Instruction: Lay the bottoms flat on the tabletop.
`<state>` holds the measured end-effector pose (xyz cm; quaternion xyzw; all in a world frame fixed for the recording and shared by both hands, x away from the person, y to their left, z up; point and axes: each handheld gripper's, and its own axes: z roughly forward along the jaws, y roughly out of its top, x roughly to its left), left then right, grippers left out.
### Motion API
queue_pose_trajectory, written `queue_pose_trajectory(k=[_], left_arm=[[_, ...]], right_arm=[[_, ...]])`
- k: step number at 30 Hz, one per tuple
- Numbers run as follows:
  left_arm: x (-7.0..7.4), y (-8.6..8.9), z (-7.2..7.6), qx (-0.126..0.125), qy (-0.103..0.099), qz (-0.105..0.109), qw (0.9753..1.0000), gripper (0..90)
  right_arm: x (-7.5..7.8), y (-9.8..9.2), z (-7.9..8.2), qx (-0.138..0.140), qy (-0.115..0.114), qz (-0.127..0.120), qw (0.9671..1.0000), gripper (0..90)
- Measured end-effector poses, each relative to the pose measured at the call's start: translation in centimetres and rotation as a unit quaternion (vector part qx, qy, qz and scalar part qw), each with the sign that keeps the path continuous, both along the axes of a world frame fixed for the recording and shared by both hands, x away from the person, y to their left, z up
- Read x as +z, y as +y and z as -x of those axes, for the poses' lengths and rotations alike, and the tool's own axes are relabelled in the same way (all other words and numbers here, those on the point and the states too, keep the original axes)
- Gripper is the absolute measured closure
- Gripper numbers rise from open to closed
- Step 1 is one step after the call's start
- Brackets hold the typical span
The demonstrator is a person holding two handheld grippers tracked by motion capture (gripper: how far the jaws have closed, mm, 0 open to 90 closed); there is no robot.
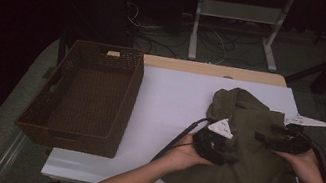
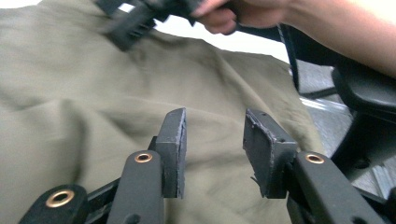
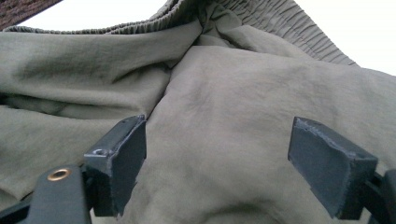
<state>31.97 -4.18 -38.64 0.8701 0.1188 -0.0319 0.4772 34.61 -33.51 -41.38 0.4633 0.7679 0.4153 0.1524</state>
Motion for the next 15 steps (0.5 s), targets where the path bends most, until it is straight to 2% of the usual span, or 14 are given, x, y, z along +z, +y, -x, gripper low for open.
queue_pose_trajectory(k=[7, 12, 15], left_arm=[[0.9, 2.9, -1.7, 0.04, -0.009, 0.006, 0.9992, 55.8], [1.4, 4.9, -2.6, 0.069, -0.016, 0.014, 0.9974, 53.8], [1.3, 5.9, -3.1, 0.087, -0.021, 0.01, 0.996, 51.1]], right_arm=[[-0.1, 0.1, 0.0, 0.002, 0.002, 0.001, 1.0, 19.4], [-0.1, 0.2, 0.0, 0.002, 0.003, 0.003, 1.0, 19.4], [-0.1, 0.2, 0.0, 0.002, 0.003, 0.002, 1.0, 19.4]])
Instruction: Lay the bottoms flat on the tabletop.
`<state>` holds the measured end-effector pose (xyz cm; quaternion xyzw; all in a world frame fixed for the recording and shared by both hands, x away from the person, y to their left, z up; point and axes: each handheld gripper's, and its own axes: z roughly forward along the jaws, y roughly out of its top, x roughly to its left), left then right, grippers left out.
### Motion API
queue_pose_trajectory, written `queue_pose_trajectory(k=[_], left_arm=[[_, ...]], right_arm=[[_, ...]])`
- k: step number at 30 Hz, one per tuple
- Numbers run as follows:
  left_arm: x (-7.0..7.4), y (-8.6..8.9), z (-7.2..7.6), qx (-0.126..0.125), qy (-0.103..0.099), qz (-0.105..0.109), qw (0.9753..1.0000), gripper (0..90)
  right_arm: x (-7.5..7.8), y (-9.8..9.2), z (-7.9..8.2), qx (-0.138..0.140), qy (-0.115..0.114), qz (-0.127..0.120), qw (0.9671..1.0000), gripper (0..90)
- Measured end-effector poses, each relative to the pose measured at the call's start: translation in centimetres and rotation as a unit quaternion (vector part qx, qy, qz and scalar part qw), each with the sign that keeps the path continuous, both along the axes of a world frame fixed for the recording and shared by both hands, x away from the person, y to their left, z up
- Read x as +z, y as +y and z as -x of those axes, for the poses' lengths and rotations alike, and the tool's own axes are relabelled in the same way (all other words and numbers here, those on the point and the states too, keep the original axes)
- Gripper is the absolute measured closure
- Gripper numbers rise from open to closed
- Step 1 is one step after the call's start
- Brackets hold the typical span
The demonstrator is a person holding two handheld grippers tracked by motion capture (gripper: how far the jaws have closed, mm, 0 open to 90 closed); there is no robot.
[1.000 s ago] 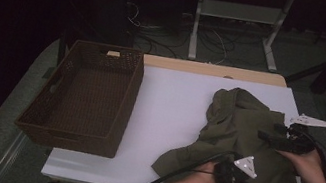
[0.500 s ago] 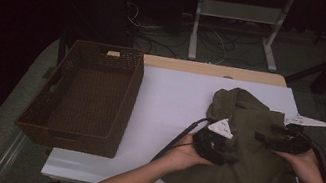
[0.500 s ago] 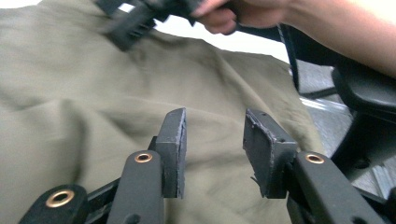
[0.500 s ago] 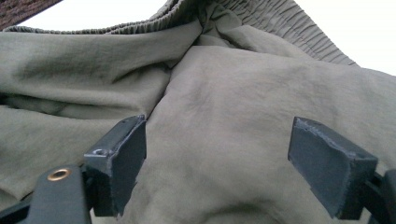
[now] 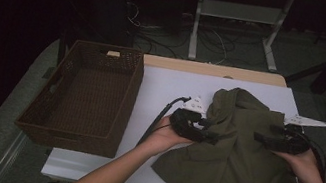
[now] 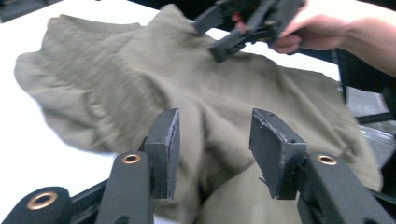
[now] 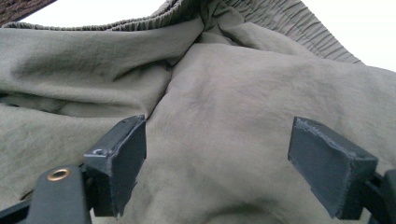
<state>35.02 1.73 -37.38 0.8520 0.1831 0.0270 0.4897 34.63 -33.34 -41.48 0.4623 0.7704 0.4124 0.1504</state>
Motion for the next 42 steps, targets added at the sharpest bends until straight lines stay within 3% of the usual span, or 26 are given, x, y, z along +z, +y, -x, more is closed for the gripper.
queue_pose_trajectory(k=[7, 9, 14, 16, 21, 24, 27, 32, 35, 36, 39, 42], left_arm=[[-1.8, 0.1, -0.8, 0.007, 0.021, -0.018, 0.9996, 50.5], [-2.2, -0.2, -0.9, 0.008, 0.017, -0.025, 0.9995, 57.4], [-2.8, -0.3, -1.4, 0.01, 0.017, -0.033, 0.9993, 84.6], [-2.8, 0.1, -1.7, 0.018, 0.012, -0.034, 0.9992, 86.9], [-2.2, 2.0, -2.8, 0.064, -0.002, -0.028, 0.9975, 87.4], [-2.2, 3.3, -3.6, 0.105, -0.004, -0.025, 0.9941, 87.4], [-2.4, 4.6, -4.3, 0.15, -0.004, -0.027, 0.9883, 87.4], [-3.3, 6.4, -5.3, 0.221, 0.002, -0.042, 0.9743, 87.4], [-4.0, 7.3, -5.7, 0.249, 0.01, -0.049, 0.9673, 87.2], [-4.2, 7.5, -5.9, 0.252, 0.015, -0.05, 0.9662, 87.2], [-4.6, 7.7, -5.9, 0.25, 0.025, -0.044, 0.9668, 82.1], [-4.5, 7.5, -5.6, 0.229, 0.03, -0.039, 0.9722, 68.1]], right_arm=[[0.0, 0.0, 0.0, 0.0, 0.001, 0.0, 1.0, 19.4], [-0.1, 0.0, 0.0, 0.0, 0.001, 0.0, 1.0, 19.4], [-0.1, -0.1, 0.0, 0.0, 0.002, -0.001, 1.0, 19.4], [-0.1, -0.1, 0.0, 0.0, 0.001, -0.001, 1.0, 19.4], [-0.1, -0.2, 0.0, -0.002, 0.001, -0.003, 1.0, 19.4], [-0.1, -0.2, 0.0, -0.003, 0.0, -0.004, 1.0, 19.4], [-0.1, -0.2, 0.0, -0.003, 0.0, -0.004, 1.0, 19.4], [-0.1, -0.2, 0.0, -0.003, 0.001, -0.003, 1.0, 19.4], [-0.1, -0.2, 0.0, -0.002, 0.001, -0.003, 1.0, 19.4], [-0.1, -0.2, 0.0, -0.002, 0.001, -0.003, 1.0, 19.4], [-0.2, -0.3, 0.0, -0.003, 0.003, -0.003, 1.0, 19.4], [-0.2, -0.3, 0.0, -0.003, 0.004, -0.003, 1.0, 19.5]])
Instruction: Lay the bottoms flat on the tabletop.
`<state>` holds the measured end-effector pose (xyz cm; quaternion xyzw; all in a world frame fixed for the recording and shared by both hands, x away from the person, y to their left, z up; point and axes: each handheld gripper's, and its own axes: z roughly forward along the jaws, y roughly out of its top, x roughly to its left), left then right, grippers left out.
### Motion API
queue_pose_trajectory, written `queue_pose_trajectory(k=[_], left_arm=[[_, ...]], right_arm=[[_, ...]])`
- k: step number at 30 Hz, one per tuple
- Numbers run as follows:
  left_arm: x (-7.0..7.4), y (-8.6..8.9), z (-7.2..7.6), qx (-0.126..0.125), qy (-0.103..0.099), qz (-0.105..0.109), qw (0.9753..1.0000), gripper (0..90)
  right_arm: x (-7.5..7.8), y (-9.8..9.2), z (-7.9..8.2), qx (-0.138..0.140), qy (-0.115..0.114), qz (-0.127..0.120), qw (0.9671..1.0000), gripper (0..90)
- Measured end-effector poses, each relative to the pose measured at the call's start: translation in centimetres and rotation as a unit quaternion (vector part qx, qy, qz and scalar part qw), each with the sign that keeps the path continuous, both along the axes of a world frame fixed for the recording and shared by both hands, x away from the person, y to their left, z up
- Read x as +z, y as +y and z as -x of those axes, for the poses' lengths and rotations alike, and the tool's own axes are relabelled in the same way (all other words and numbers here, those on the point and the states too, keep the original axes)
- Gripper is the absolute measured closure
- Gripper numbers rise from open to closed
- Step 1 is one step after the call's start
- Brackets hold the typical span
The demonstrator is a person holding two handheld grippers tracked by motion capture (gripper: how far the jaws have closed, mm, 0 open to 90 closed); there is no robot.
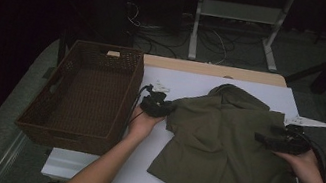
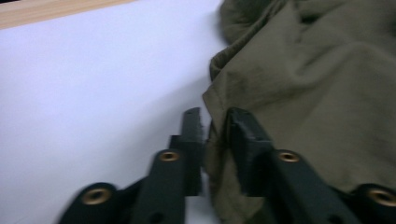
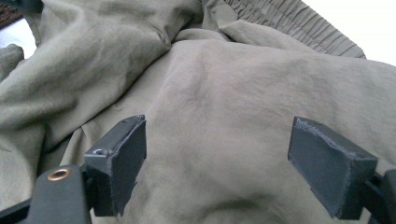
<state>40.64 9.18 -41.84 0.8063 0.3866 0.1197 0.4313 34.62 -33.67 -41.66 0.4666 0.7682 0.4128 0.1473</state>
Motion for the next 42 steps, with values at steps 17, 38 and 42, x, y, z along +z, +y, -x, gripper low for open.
queue_pose_trajectory(k=[17, 38, 42], left_arm=[[0.7, 0.9, 5.9, -0.098, 0.014, 0.013, 0.995, 32.8], [-0.9, 2.0, 8.8, -0.14, 0.035, 0.024, 0.9892, 22.7], [-1.0, 2.0, 8.7, -0.136, 0.035, 0.02, 0.9898, 20.1]], right_arm=[[0.8, -1.7, -0.8, -0.029, 0.006, 0.004, 0.9995, 39.5], [0.9, -3.3, -9.1, -0.103, 0.021, 0.028, 0.994, 88.8], [-0.2, -3.4, -9.0, -0.09, 0.047, 0.043, 0.9939, 89.0]])
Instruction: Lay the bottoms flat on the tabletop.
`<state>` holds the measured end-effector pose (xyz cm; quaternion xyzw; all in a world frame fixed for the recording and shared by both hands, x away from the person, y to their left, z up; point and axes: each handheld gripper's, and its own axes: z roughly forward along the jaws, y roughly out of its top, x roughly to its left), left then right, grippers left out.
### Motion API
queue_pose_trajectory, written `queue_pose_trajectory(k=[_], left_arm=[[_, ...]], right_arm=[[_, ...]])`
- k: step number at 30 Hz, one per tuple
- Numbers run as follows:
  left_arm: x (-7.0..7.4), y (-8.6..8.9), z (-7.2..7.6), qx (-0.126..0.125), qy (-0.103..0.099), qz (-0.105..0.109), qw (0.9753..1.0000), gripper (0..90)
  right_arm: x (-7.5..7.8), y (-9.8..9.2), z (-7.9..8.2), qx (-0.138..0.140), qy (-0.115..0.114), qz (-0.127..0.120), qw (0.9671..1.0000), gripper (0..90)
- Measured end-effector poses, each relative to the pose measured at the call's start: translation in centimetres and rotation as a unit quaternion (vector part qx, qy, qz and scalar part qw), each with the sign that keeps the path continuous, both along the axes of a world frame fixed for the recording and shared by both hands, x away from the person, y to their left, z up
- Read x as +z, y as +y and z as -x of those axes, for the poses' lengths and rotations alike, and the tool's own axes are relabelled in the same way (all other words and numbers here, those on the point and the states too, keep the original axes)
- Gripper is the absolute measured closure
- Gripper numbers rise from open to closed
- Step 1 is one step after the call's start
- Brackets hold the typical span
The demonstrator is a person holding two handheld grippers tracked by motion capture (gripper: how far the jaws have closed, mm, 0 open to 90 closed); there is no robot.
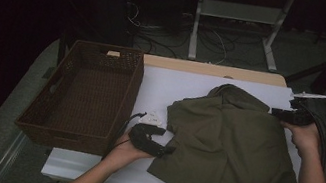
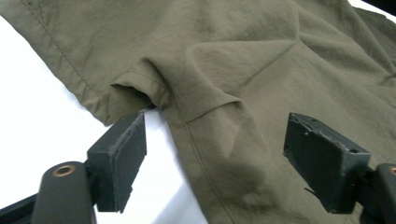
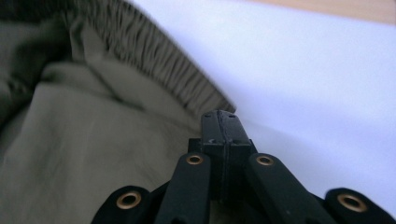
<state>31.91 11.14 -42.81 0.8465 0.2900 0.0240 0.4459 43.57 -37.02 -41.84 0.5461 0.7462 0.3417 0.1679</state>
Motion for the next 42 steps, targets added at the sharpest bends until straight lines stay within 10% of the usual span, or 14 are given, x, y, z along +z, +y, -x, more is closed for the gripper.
queue_pose_trajectory(k=[14, 25, 42], left_arm=[[-0.1, 0.1, -0.1, 0.001, 0.003, 0.0, 1.0, 18.9], [-0.2, -0.2, 0.0, -0.007, 0.005, -0.004, 1.0, 18.8], [-0.4, -0.3, 0.2, -0.012, 0.008, -0.01, 0.9999, 18.8]], right_arm=[[-2.8, 1.0, 1.9, 0.066, 0.051, 0.004, 0.9965, 89.0], [-0.5, -0.5, 0.7, 0.018, -0.009, -0.027, 0.9994, 73.0], [-2.9, 0.0, -2.9, 0.015, 0.058, -0.067, 0.9959, 59.2]])
